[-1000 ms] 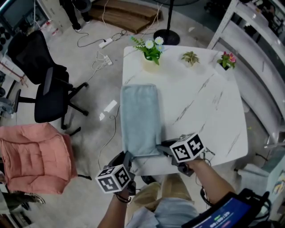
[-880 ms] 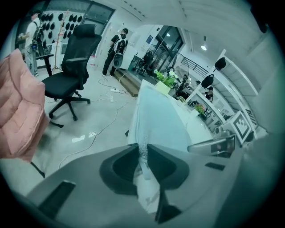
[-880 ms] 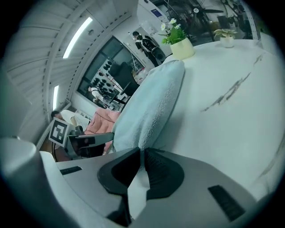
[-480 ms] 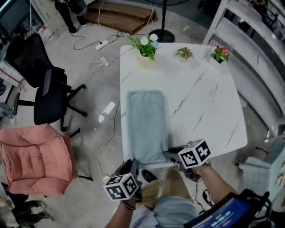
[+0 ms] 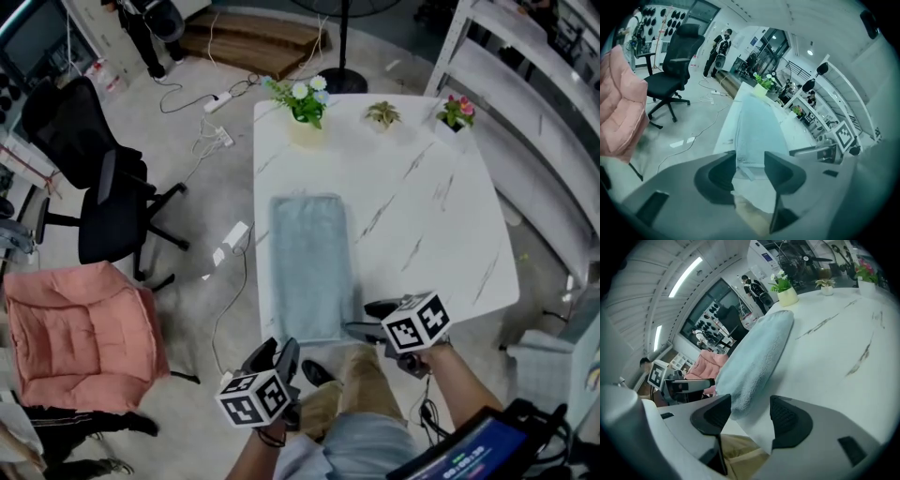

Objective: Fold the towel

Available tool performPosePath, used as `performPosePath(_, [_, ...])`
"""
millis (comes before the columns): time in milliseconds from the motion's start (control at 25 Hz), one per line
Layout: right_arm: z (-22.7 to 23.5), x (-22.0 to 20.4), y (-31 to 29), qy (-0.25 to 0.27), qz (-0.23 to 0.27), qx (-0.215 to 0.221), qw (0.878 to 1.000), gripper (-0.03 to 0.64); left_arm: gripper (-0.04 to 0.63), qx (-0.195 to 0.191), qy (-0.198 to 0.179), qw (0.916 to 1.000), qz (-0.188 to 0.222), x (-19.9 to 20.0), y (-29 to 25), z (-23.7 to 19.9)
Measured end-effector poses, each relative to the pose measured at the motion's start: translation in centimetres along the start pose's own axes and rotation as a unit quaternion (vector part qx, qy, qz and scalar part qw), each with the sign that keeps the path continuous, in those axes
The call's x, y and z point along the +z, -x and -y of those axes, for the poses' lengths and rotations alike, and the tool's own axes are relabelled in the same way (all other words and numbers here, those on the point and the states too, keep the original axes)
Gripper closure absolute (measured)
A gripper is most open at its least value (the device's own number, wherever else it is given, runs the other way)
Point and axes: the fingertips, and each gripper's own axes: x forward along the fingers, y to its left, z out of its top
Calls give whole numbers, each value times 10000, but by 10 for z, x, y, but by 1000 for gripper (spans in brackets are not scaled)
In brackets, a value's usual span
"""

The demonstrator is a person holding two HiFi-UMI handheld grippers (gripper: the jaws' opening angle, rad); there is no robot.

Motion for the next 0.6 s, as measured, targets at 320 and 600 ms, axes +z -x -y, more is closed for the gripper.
performPosePath(320, [19, 69, 56, 364, 591, -134, 9975, 328, 385, 181, 128, 9993, 308, 12, 45, 13])
performPosePath(600, [41, 190, 65, 1532, 806, -306, 9844, 336, 477, -460, -38, 9966, 680, 79, 5, 77])
